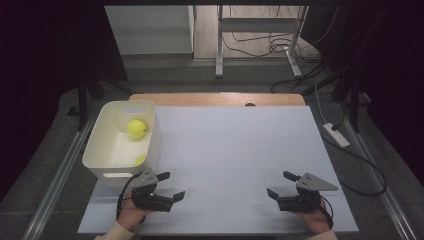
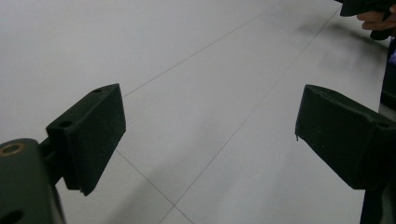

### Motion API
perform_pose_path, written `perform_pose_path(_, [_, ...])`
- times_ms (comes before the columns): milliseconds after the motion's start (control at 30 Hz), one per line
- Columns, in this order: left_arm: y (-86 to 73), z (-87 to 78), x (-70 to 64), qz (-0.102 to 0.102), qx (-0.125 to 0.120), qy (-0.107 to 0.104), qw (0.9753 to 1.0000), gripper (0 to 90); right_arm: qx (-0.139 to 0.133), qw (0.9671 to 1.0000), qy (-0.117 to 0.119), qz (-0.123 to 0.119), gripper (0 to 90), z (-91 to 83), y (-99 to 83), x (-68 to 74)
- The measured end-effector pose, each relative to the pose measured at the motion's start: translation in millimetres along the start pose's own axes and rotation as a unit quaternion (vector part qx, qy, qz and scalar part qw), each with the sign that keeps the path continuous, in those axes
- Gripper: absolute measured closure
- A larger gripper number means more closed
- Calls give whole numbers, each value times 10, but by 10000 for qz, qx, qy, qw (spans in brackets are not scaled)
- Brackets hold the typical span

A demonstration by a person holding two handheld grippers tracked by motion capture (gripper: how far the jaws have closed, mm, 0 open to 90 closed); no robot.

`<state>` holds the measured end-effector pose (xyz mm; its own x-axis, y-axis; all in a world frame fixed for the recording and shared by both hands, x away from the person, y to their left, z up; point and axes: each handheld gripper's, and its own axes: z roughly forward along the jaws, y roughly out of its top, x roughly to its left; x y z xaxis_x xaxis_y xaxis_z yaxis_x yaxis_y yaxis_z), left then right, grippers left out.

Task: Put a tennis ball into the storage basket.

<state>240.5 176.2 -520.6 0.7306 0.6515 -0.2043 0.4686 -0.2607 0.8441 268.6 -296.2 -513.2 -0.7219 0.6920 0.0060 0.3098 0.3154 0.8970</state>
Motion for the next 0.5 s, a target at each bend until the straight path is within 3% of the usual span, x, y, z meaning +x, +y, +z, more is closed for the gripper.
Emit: perform_pose_path(500, [31, 7, -7, 33, -26, -21, 10000, 94, -33, 9999, 107, 115, 117, 9, -8, -18])
